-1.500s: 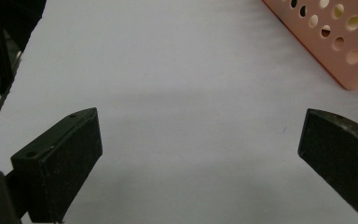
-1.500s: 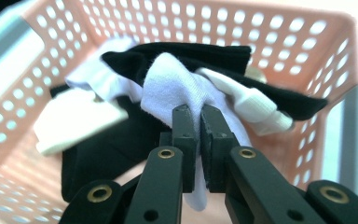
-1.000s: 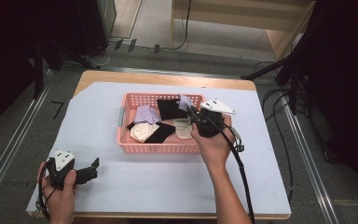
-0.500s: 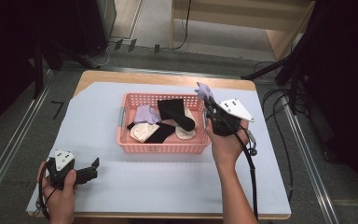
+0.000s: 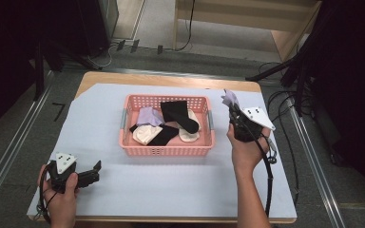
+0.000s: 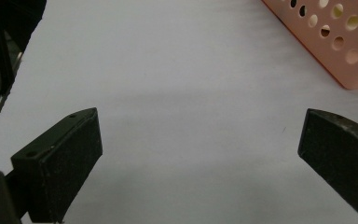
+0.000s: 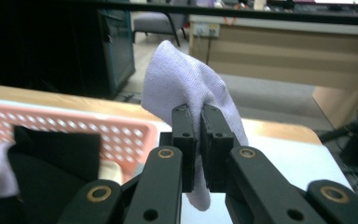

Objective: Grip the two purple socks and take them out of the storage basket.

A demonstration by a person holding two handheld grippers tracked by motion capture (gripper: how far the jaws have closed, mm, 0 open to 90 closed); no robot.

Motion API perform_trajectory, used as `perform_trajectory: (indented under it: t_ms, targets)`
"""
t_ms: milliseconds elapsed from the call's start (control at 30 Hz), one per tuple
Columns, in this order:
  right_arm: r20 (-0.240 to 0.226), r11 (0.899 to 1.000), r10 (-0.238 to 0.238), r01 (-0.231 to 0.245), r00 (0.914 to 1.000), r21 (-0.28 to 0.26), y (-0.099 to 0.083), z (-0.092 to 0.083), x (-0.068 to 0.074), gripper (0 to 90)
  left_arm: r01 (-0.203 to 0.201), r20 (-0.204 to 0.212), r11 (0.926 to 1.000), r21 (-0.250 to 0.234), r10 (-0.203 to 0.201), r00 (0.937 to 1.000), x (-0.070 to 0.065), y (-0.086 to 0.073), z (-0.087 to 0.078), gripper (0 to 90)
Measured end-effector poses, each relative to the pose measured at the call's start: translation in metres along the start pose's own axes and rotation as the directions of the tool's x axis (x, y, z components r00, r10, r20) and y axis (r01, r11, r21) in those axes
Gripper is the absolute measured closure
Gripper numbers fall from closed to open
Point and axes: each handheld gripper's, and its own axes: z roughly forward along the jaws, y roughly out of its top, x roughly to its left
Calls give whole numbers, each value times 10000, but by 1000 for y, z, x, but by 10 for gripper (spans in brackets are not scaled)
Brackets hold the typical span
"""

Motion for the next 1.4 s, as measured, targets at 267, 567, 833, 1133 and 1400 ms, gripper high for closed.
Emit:
perform_trajectory:
  t_ms: [267, 567, 833, 1133, 1400]
  targets:
    - [561, 9975, 66, -106, 9984, 702, -25, 5, -20, 861, 17, 14, 10000, -12, -17, 10000, 0, 0, 0, 4]
    - [1458, 9843, 50, -306, 9893, 1738, -52, 7, -39, 839, 18, 45, 10000, 37, -18, 10000, 1, 0, 0, 4]
    - [1142, 9869, 1023, -1153, 9882, 1131, -43, 4, -36, 658, 8, 19, 10000, 51, -9, 10000, 0, 0, 0, 4]
    - [57, 9925, 851, -853, 9964, 874, -11, 6, 4, 657, 32, 33, 10000, 40, -33, 10000, 1, 0, 0, 4]
    - [-966, 9941, 301, -198, 9949, 1063, 3, 19, 50, 659, 28, 56, 10000, 44, -28, 10000, 2, 0, 0, 4]
